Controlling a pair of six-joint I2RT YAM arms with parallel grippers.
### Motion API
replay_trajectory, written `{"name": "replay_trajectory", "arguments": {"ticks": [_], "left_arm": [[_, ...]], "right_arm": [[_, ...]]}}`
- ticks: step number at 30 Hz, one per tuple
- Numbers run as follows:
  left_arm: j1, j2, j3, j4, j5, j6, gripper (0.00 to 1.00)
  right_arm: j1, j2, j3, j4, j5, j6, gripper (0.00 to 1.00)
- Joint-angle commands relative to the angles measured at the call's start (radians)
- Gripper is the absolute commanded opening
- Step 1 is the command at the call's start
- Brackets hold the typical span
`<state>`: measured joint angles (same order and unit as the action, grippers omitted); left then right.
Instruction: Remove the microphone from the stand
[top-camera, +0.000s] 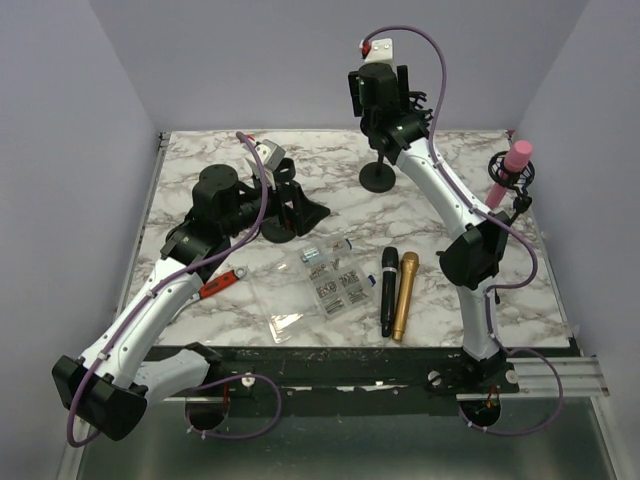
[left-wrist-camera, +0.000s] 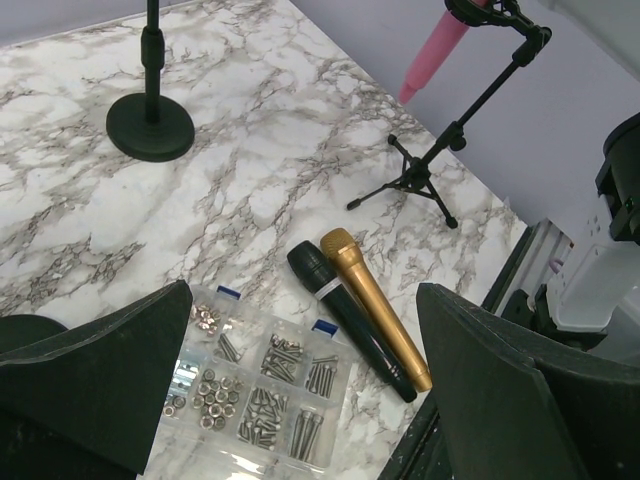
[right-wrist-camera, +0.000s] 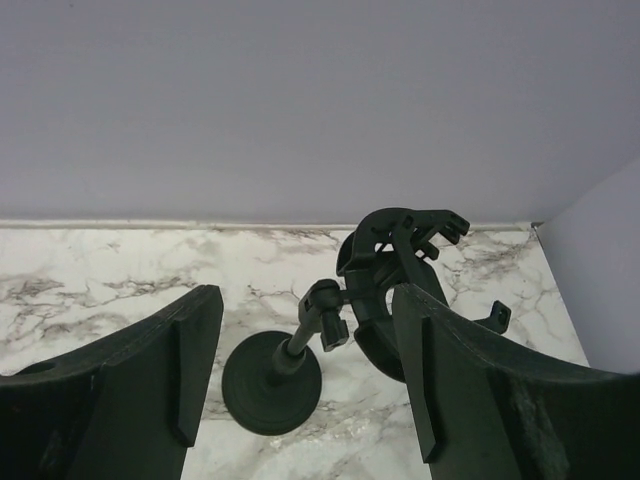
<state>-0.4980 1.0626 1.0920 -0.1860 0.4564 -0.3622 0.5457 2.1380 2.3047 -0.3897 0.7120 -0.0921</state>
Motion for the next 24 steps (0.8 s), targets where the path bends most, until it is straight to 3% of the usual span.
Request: {"name": "replay_trajectory", "arguments": {"ticks": [1, 24], "left_arm": [[-0.006, -0.006, 0.009, -0.012, -0.013, 0.016, 0.99], [-0.005, 0.009, 0.011, -0.019, -0.021, 0.023, 0.99]], "right_arm": [[-0.027, 0.030, 0.035, 0.063, -0.024, -0.013, 0.76], [-0.065, 0.086, -0.049, 0.080, -0.131, 0.089, 0.76]]}}
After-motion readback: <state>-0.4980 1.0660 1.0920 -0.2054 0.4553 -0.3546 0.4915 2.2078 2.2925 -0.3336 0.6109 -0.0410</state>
